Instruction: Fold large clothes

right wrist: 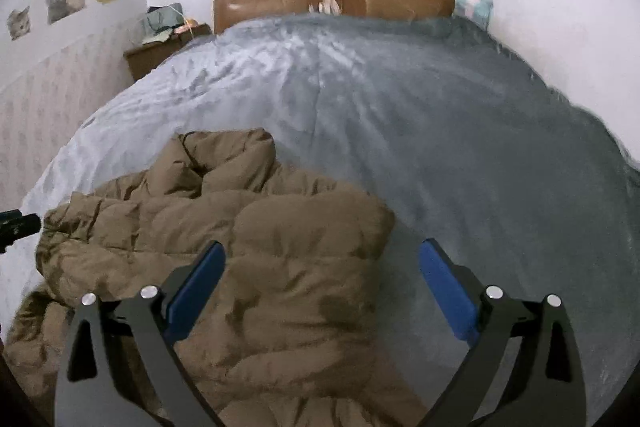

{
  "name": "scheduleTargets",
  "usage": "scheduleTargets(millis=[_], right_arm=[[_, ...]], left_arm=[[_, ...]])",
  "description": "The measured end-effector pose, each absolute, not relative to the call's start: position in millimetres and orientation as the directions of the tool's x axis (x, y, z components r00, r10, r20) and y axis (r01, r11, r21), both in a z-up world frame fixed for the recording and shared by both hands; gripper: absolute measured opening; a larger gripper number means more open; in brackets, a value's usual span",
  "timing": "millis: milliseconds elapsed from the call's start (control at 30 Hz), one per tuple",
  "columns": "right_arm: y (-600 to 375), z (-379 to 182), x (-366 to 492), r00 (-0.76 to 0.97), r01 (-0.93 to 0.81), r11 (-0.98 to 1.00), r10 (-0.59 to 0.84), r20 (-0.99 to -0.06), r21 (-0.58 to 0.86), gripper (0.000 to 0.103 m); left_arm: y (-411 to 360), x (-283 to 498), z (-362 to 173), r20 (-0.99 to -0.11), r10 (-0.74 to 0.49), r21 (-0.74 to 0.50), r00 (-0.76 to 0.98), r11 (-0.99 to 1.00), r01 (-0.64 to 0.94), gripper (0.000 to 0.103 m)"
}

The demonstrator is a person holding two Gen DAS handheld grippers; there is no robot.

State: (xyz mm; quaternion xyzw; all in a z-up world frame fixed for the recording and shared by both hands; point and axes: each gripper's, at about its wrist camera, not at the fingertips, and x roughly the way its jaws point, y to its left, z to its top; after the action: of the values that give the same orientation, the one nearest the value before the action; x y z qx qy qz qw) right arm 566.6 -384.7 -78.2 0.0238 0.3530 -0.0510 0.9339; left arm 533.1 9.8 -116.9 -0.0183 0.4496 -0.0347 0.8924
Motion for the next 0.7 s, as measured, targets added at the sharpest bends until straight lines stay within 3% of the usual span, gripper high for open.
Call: scheduleTargets(millis=[200, 300, 433, 700], right_arm=[[-372, -105, 604, 0.692, 0.061, 0.998, -0.033, -0.721, 0.013, 0.097], [-374, -138, 632, 0.583, 0.07, 0.997, -0.017, -0.812, 0.03, 0.097], [-370, -165, 647, 0.522, 0.057, 0.998, -0.037, -0.852, -0.009, 0.098], [-377, -180, 666, 0.43, 0.06, 0.998, -0.013, -0.903, 0.014, 0.102]], left_arm=[[-1, 572, -157, -0.862, 0.011, 0.026, 0.508, 0.999, 0.023, 0.1], [1, 589, -186, -0.89, 0.096, 0.117, 0.445, 0.993, 0.019, 0.1], [11, 601, -209, -0.916, 0.044, 0.058, 0.398, 0.998, 0.022, 0.1], [7, 622, -217, -0.935, 0.057, 0.079, 0.349, 0.996, 0.048, 0.1]])
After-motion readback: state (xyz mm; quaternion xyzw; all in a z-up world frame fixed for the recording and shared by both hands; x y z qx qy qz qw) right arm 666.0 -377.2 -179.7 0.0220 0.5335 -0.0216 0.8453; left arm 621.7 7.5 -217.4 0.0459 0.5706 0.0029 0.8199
